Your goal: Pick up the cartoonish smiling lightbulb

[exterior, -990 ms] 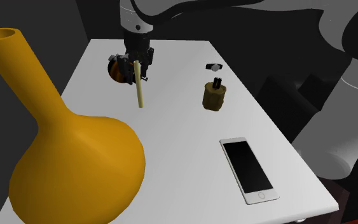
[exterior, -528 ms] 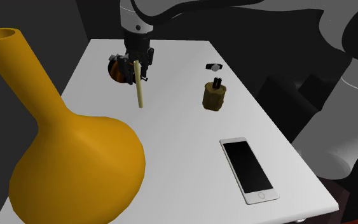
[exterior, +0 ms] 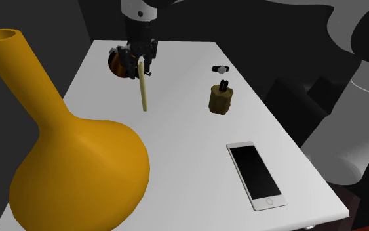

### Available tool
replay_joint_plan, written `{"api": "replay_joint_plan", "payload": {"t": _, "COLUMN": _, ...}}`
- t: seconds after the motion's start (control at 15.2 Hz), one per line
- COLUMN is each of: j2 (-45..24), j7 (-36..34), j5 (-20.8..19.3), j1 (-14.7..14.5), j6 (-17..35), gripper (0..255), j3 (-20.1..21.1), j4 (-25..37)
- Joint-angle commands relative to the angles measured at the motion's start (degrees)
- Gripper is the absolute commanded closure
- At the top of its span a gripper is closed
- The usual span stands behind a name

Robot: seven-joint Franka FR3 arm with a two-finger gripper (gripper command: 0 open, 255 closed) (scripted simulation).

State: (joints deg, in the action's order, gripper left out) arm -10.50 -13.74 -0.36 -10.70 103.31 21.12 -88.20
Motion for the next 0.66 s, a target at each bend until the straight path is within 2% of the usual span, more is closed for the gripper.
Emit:
{"api": "replay_joint_plan", "payload": {"t": 0.0, "j2": 0.01, "j7": 0.06, "j5": 0.01, "j1": 0.02, "j6": -1.50, "gripper": 255, "j3": -0.01, "j4": 1.52}}
{"api": "replay_joint_plan", "payload": {"t": 0.46, "j2": -1.20, "j7": -0.42, "j5": -0.49, "j1": -0.43, "j6": -7.36, "gripper": 255, "j3": 0.12, "j4": 8.54}}
{"api": "replay_joint_plan", "payload": {"t": 0.59, "j2": -1.23, "j7": -0.43, "j5": -0.50, "j1": -0.44, "j6": -7.49, "gripper": 255, "j3": 0.13, "j4": 8.70}}
